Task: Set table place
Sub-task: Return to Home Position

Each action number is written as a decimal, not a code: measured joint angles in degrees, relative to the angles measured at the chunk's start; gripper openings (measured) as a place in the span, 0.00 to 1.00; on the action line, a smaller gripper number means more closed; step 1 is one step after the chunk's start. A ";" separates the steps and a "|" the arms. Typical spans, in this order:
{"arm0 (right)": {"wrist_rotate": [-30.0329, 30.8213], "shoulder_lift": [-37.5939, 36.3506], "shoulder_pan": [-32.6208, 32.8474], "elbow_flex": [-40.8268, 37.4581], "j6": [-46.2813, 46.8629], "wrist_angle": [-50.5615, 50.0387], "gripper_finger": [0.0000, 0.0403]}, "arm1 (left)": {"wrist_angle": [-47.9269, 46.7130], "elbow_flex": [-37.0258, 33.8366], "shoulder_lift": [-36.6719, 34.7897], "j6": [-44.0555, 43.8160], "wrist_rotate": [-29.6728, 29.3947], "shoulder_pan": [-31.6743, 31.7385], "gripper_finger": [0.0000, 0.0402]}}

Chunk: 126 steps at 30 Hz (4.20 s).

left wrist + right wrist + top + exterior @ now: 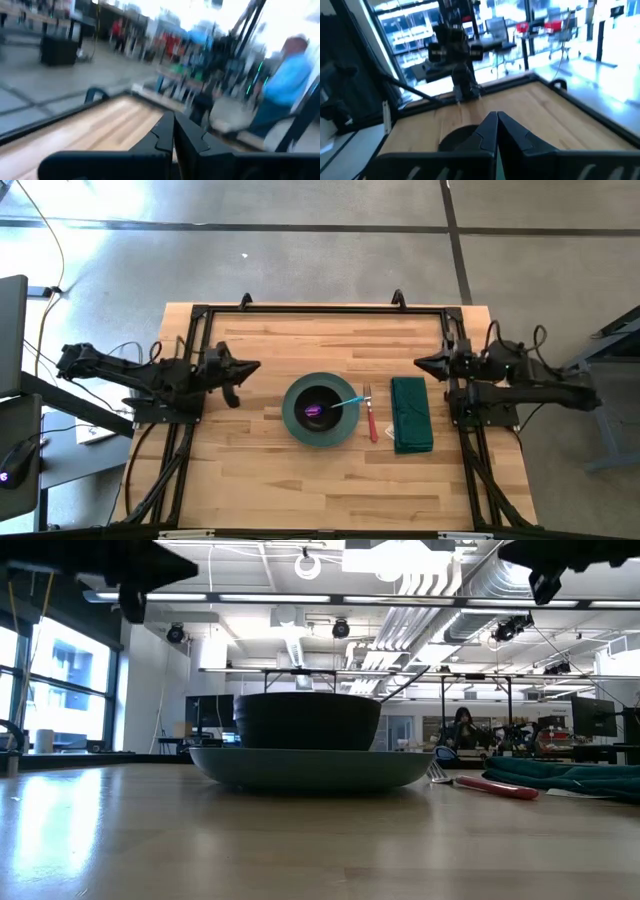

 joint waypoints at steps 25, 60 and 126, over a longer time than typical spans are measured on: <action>-9.69 -7.10 -12.21 -27.27 -0.50 24.21 0.00 | 4.66 -16.12 -11.23 2.59 1.40 0.02 0.00; -9.81 -7.07 -12.12 -27.13 1.08 23.64 0.00 | 3.16 -16.14 -11.23 2.08 1.40 0.00 0.00; -9.77 -7.04 -12.12 -27.08 1.07 23.62 0.00 | 3.16 -16.12 -11.23 2.08 1.40 0.00 0.00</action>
